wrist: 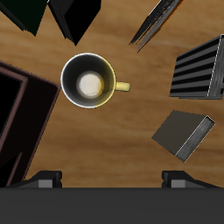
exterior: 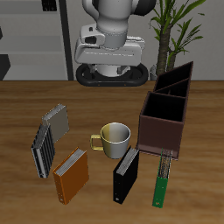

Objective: Place the green book into the left desk caddy's left compartment

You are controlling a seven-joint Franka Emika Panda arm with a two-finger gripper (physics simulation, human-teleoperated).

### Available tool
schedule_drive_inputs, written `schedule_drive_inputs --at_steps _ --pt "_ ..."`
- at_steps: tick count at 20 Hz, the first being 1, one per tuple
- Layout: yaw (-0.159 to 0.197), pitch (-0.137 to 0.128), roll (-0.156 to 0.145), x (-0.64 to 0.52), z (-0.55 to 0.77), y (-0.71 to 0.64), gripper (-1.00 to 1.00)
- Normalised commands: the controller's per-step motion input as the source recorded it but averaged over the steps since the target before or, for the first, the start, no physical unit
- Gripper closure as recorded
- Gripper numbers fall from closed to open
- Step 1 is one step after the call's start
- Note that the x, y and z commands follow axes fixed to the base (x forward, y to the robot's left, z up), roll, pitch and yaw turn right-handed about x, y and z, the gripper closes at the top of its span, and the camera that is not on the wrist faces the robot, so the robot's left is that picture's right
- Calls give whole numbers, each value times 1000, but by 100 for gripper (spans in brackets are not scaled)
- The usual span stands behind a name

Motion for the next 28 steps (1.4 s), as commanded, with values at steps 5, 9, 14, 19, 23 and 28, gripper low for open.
schedule_drive_inputs --at_steps 5,9,14,19,23,28 --pt "37 -9 11 138 -44 54 -100" --pt "-13 -13 -2 297 94 115 -100" --pt "-32 -3 -22 298 101 95 -100" --pt "-40 -5 -49 532 85 253 -100" --pt "-22 -11 -5 460 8 386 -100" --pt "-37 -25 6 568 59 513 -100"
